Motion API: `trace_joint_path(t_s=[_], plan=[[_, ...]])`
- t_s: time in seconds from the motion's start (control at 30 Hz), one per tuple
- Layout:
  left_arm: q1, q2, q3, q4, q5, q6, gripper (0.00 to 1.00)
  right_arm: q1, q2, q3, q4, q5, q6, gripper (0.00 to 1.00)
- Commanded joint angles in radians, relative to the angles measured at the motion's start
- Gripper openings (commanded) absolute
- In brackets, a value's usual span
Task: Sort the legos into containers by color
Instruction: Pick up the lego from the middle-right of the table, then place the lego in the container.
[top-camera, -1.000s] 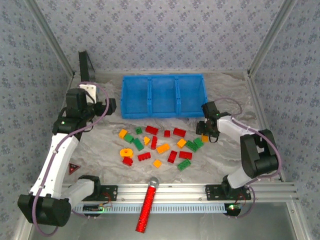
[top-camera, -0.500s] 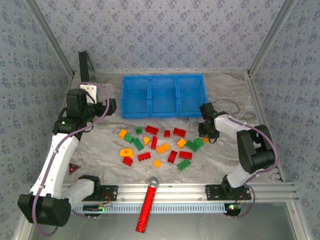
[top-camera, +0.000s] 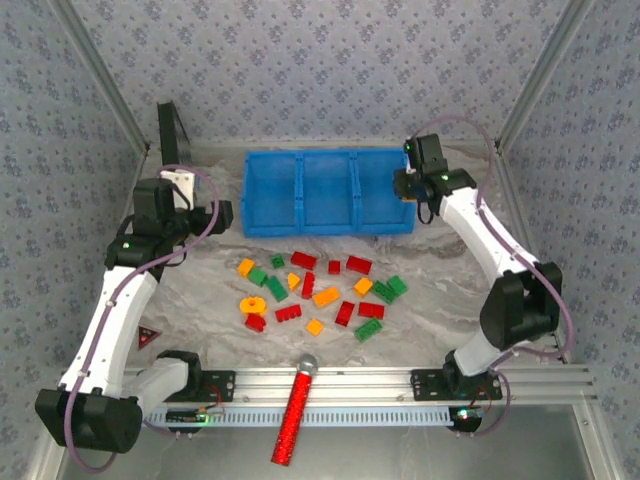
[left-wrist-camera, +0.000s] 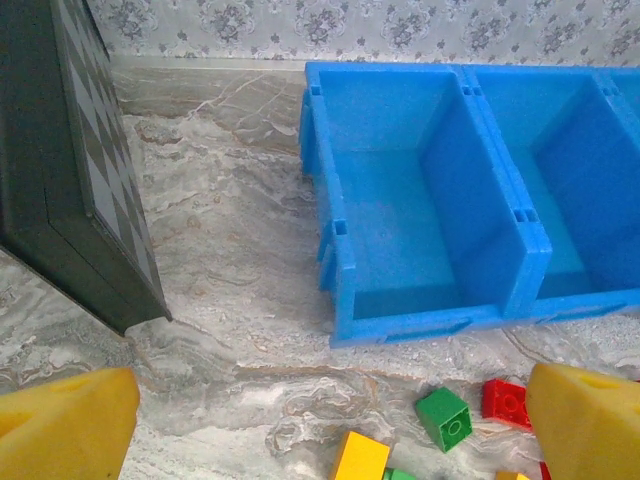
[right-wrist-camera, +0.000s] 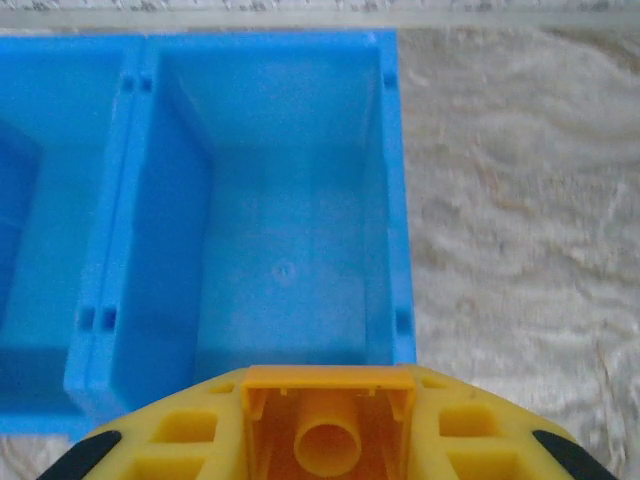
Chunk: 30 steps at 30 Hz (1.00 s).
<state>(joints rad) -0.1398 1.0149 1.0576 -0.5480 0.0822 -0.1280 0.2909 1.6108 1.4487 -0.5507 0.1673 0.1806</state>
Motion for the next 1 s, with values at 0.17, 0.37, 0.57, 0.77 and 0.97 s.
trace_joint_path(t_s=[0.17, 0.37, 0.57, 0.77, 0.97], plan=[[-0.004, -0.009, -0.014, 0.02, -0.007, 0.012, 0.99, 0.028, 0.252, 0.166, 0.053, 0.015, -0.081, 0.21], [-0.005, 0.014, -0.015, 0.025, 0.004, 0.002, 0.99, 0.054, 0.379, 0.213, 0.074, 0.024, -0.093, 0.21], [-0.006, 0.027, -0.018, 0.023, 0.008, -0.008, 0.99, 0.065, 0.5, 0.306, -0.044, 0.062, -0.062, 0.23], [-0.006, 0.04, -0.015, 0.022, 0.017, -0.016, 0.99, 0.055, 0.554, 0.325, -0.113, 0.05, -0.029, 0.25], [-0.008, 0.04, -0.016, 0.017, 0.019, -0.019, 0.99, 0.048, 0.58, 0.325, -0.131, 0.009, -0.013, 0.31]])
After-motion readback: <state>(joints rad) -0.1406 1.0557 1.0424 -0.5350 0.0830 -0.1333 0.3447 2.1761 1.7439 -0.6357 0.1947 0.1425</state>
